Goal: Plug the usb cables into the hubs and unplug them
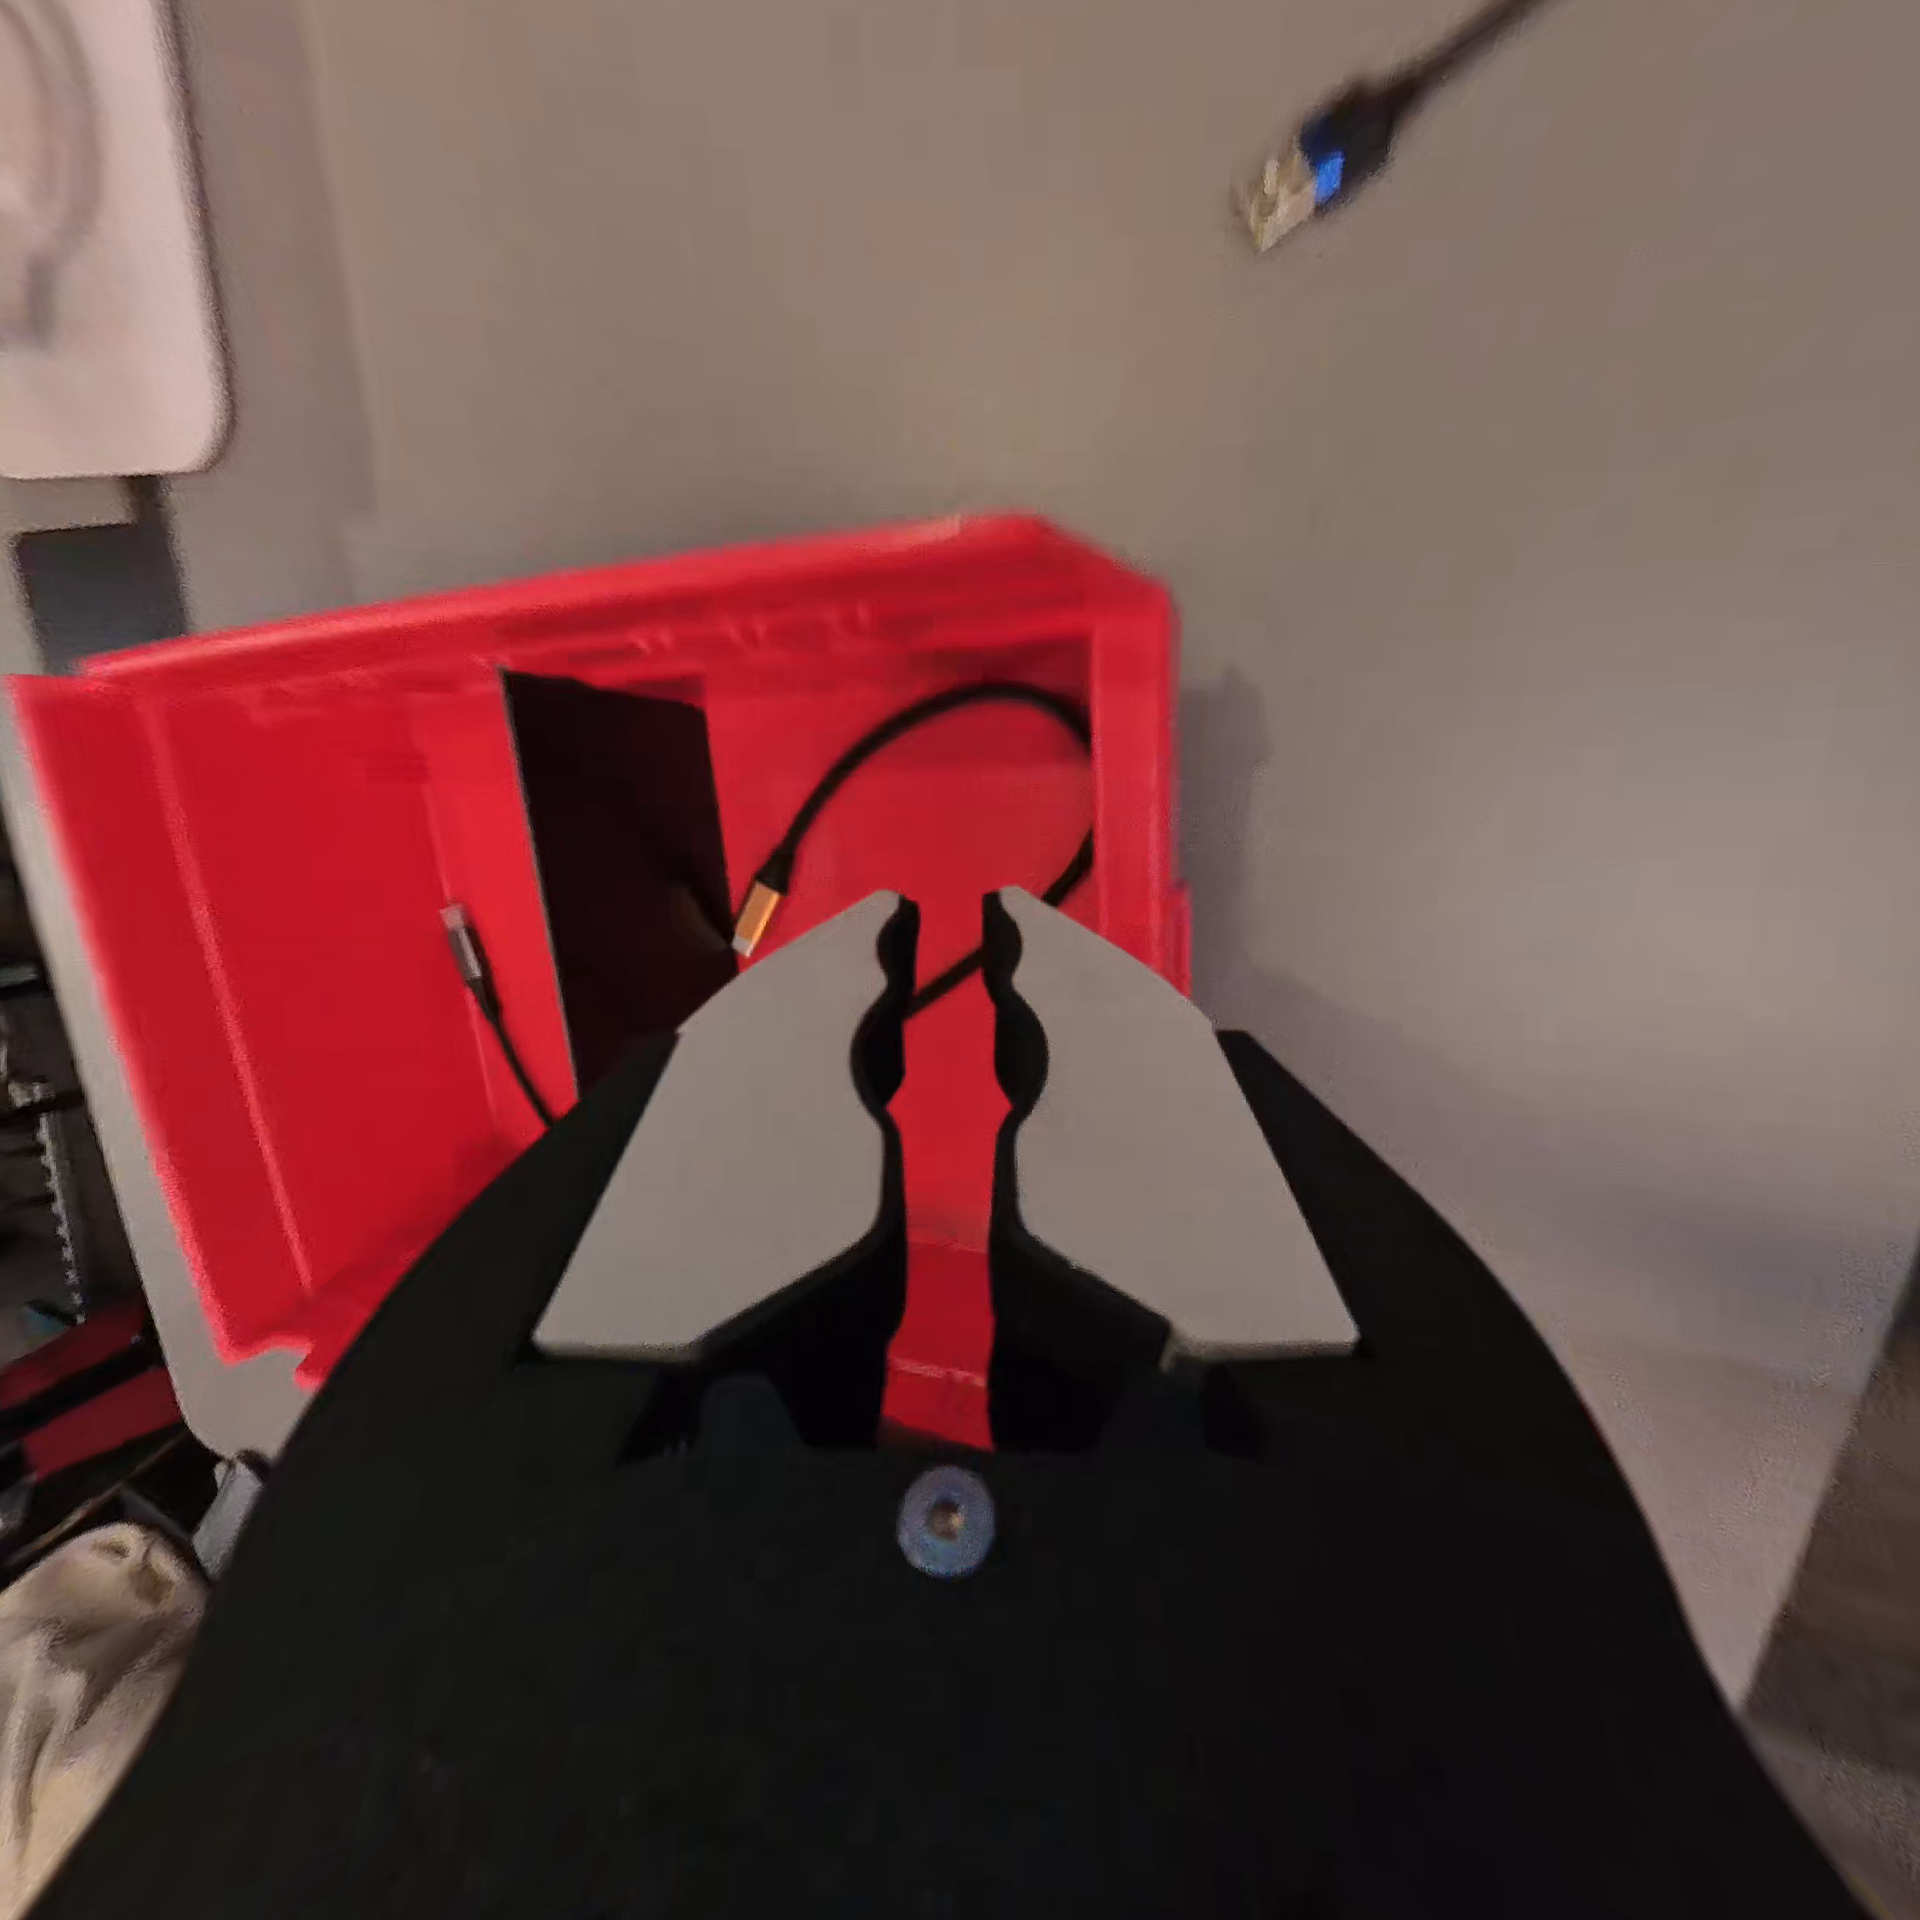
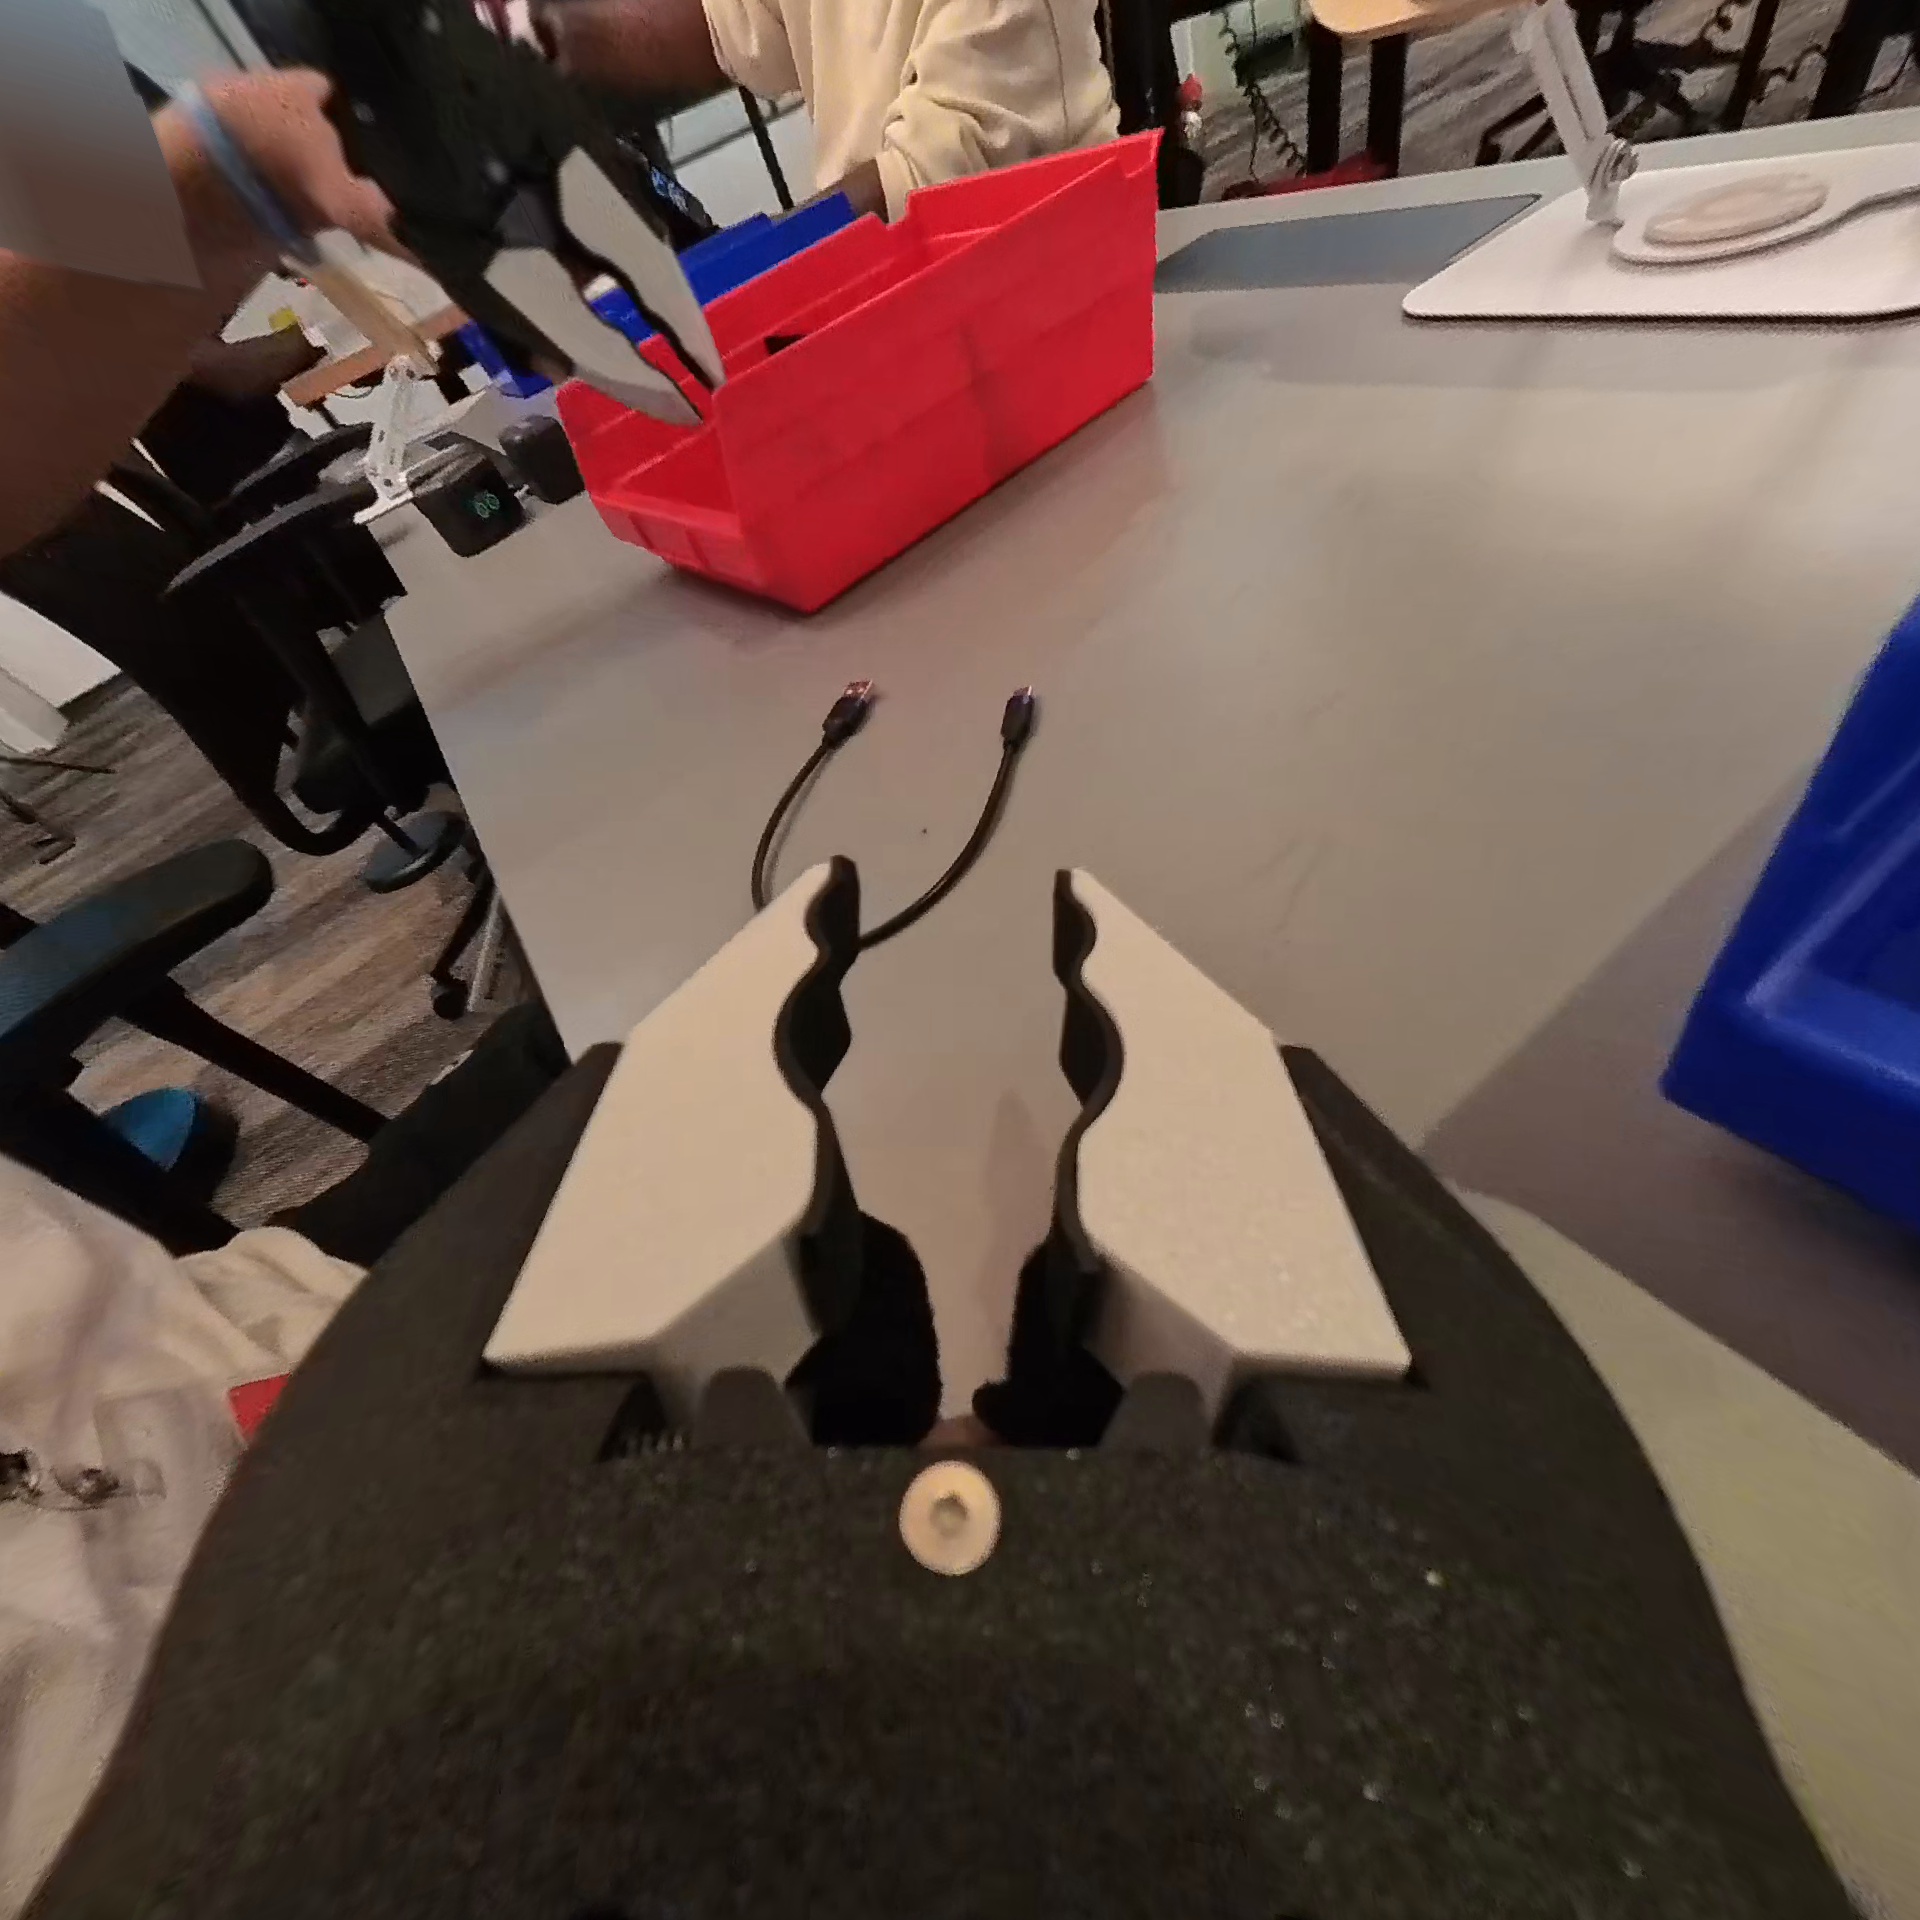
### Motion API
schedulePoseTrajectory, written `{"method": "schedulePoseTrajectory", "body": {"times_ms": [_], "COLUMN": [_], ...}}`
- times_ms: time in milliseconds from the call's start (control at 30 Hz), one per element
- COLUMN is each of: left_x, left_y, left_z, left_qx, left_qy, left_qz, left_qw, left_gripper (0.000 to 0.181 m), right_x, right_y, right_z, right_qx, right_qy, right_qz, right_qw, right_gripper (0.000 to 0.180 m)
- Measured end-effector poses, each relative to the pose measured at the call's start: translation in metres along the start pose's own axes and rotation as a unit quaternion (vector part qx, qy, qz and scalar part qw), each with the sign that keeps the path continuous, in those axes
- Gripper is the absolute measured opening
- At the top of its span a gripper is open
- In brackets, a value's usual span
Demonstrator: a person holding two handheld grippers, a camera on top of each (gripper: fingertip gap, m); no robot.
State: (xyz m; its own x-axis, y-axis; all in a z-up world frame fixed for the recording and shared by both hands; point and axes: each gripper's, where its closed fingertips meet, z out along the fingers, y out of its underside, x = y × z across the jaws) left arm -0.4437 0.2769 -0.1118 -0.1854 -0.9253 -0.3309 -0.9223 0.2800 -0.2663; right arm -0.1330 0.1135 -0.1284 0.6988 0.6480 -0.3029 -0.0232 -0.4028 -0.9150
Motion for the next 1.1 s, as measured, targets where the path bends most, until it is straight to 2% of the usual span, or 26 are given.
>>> {"method": "schedulePoseTrajectory", "body": {"times_ms": [133,400,667,767,833,1000,1100], "left_x": [0.0,0.017,0.02,0.016,0.006,-0.025,-0.02], "left_y": [0.04,0.045,0.048,0.055,0.047,0.004,-0.011], "left_z": [0.044,0.074,0.071,0.062,0.046,-0.029,-0.049], "left_qx": [-0.077,-0.078,-0.074,-0.103,-0.09,-0.026,-0.005], "left_qy": [0.067,0.178,0.161,0.137,0.105,0.006,0.025], "left_qz": [0.03,0.023,0.061,0.068,0.065,0.052,0.002], "left_qw": [0.994,0.981,0.982,0.983,0.988,0.998,1.0], "left_gripper": [0.019,0.021,0.003,0.0,0.0,0.0,0.0], "right_x": [0.001,0.004,0.005,0.002,0.001,0.0,-0.002], "right_y": [0.0,0.002,0.001,0.002,0.002,0.002,0.003], "right_z": [-0.001,-0.002,-0.002,-0.001,-0.001,-0.003,-0.003], "right_qx": [0.001,-0.002,0.002,0.001,0.0,0.003,-0.001], "right_qy": [-0.004,-0.016,-0.031,-0.036,-0.037,-0.038,-0.042], "right_qz": [0.016,0.044,0.076,0.076,0.074,0.076,0.076], "right_qw": [1.0,0.999,0.997,0.996,0.997,0.996,0.996], "right_gripper": [0.036,0.037,0.037,0.037,0.037,0.037,0.037]}}
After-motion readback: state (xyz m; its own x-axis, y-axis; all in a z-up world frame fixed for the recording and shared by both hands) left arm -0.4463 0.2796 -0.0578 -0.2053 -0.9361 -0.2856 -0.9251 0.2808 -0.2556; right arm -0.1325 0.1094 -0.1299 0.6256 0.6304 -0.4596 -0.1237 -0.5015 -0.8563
